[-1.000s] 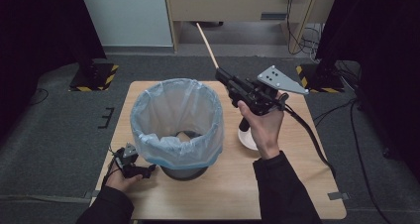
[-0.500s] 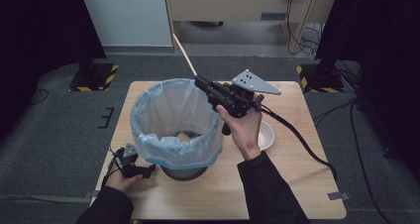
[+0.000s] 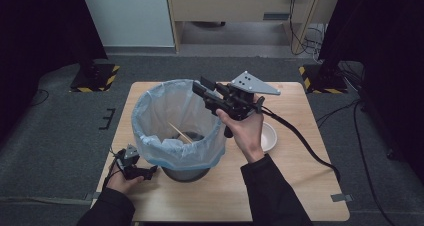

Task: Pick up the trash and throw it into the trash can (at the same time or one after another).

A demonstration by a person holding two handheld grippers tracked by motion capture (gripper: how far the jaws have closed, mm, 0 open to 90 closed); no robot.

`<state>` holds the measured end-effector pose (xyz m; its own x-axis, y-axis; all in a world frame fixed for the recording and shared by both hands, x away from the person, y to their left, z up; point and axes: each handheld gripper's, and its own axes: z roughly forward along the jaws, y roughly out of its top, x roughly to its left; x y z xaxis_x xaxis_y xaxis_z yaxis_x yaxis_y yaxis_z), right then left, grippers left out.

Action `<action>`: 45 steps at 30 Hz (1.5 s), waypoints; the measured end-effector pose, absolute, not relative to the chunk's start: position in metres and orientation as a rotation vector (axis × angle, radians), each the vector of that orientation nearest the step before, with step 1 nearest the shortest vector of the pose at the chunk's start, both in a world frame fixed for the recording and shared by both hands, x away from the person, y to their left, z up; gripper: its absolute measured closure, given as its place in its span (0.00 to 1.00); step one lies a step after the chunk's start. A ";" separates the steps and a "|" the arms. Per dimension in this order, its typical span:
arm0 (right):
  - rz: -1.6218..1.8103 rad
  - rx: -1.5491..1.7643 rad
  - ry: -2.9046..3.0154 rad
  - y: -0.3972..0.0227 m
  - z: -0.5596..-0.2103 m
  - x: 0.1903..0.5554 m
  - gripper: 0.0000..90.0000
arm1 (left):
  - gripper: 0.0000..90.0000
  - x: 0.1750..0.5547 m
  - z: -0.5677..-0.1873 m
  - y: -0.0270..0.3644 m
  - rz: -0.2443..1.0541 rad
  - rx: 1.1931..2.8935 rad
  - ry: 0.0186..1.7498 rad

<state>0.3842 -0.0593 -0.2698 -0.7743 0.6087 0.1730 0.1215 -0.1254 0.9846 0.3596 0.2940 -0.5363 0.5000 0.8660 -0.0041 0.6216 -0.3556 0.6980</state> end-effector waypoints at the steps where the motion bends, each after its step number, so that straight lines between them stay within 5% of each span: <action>1: 1.943 0.807 1.799 -0.063 -0.268 0.384 0.68 | 0.00 0.360 -0.536 0.294 0.489 2.100 1.215; 14: 1.874 0.897 1.695 -0.126 -0.261 0.381 0.52 | 0.00 0.360 -0.536 0.294 0.490 2.101 1.215; 29: 1.674 1.086 1.741 -0.176 -0.331 0.390 0.36 | 0.00 0.360 -0.536 0.294 0.491 2.101 1.215; 45: 1.377 1.198 1.898 -0.203 -0.410 0.408 0.45 | 0.00 0.360 -0.536 0.294 0.491 2.100 1.216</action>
<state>0.4075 -0.2028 -0.4099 -0.4857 0.8690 0.0949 0.3599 0.0998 0.9276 0.3596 0.2938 -0.5363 0.4990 0.8666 -0.0023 0.6215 -0.3560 0.6979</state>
